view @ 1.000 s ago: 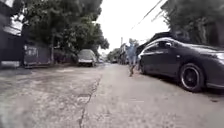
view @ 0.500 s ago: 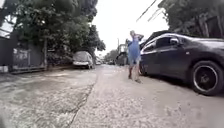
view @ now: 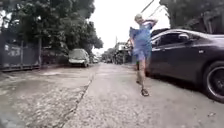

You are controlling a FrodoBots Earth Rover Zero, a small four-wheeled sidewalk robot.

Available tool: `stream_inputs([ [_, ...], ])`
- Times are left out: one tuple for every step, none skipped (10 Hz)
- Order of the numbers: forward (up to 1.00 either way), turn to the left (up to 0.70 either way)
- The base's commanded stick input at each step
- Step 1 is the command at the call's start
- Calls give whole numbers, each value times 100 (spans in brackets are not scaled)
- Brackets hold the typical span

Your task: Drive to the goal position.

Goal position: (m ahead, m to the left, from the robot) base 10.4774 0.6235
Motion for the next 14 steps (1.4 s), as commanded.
stream_inputs([
  [100,0],
  [100,0],
  [100,0],
  [100,0],
  [100,0],
  [100,0],
  [100,0],
  [100,0],
  [100,0],
  [100,0],
  [100,0],
  [100,0],
  [100,0],
  [100,0],
])
